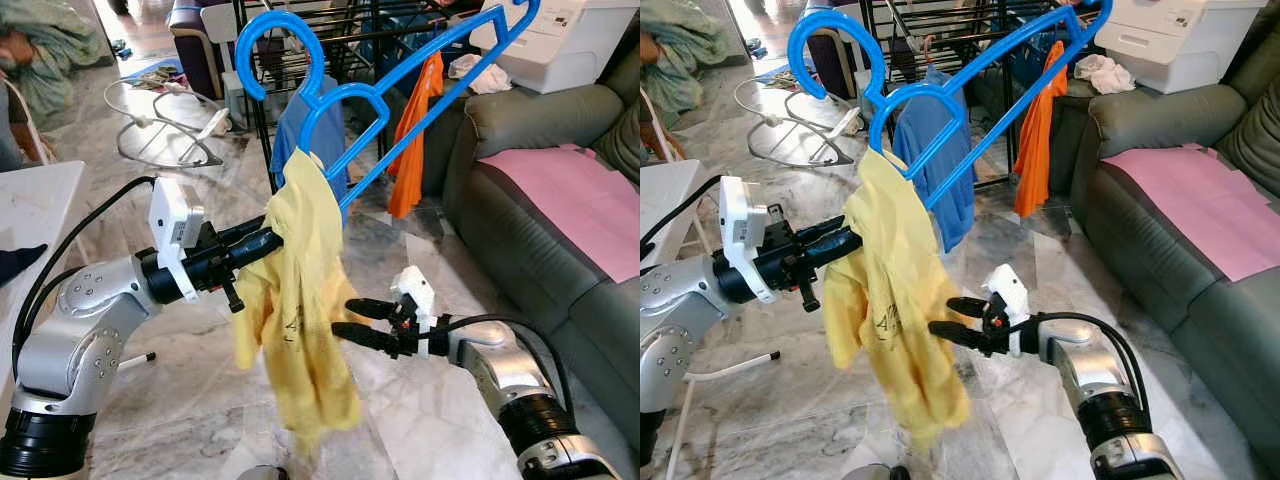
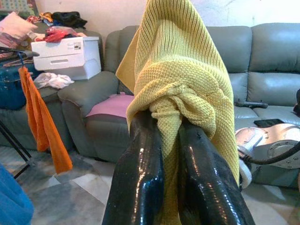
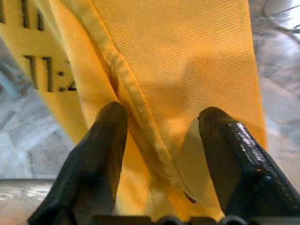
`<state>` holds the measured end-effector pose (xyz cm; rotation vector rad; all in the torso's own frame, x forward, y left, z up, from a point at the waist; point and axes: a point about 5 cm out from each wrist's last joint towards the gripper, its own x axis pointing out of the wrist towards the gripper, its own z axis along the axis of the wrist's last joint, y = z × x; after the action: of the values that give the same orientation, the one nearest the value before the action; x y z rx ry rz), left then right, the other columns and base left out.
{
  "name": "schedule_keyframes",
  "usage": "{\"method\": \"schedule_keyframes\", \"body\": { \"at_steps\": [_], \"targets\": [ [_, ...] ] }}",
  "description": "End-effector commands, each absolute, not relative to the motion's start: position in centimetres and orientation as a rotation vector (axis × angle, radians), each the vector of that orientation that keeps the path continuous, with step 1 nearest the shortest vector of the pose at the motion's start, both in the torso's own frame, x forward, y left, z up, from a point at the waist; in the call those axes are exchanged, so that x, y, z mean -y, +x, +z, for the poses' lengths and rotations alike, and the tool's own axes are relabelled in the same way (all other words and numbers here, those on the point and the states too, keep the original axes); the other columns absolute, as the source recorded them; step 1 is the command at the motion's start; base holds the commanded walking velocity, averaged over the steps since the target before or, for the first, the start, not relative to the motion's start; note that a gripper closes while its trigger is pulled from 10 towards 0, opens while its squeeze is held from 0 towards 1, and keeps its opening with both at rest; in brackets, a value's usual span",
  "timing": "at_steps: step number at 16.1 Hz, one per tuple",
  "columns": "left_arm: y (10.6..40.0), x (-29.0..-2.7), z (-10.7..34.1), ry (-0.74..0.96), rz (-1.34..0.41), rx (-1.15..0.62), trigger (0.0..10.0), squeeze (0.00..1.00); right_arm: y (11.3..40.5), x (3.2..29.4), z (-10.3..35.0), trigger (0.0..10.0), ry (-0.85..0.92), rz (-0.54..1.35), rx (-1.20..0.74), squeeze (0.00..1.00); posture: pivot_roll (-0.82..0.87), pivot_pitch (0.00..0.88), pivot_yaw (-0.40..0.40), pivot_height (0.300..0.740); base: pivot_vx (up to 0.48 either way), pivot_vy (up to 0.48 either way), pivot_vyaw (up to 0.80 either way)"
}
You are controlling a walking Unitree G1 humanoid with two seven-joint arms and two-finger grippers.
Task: Hang hanger
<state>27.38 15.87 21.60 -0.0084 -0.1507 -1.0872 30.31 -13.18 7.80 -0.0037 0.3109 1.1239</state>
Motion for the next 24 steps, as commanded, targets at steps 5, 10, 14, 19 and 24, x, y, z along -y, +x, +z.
{"method": "schedule_keyframes", "body": {
  "at_steps": [5,10,14,19,24],
  "targets": [
    [26.3,-16.6,21.1,0.032,-1.119,0.105,0.0,0.00,33.0,14.5,11.3,10.0,-0.157,1.032,-0.174,0.00,0.00,0.020,0.023,0.740,0.000,0.000,0.00],
    [26.2,-15.9,21.8,0.030,-1.160,0.122,0.0,0.00,33.7,15.2,12.1,10.0,-0.174,1.083,-0.188,0.00,0.00,0.020,0.025,0.740,0.000,0.000,0.00],
    [26.1,-15.3,22.4,0.028,-1.195,0.143,0.0,0.00,32.9,14.6,11.6,10.0,-0.118,1.222,-0.237,0.00,0.01,0.022,0.026,0.740,0.000,0.000,0.00],
    [25.4,-14.2,23.2,-0.011,-1.270,0.155,0.0,0.00,32.8,14.8,11.5,10.0,-0.151,1.283,-0.259,0.00,0.01,0.025,0.029,0.740,0.000,0.000,0.00],
    [24.6,-13.6,24.2,-0.044,-1.322,0.166,0.0,0.00,32.8,14.9,10.8,10.0,-0.171,1.288,-0.286,0.00,0.01,0.030,0.029,0.740,0.000,0.000,0.00]
  ]
}}
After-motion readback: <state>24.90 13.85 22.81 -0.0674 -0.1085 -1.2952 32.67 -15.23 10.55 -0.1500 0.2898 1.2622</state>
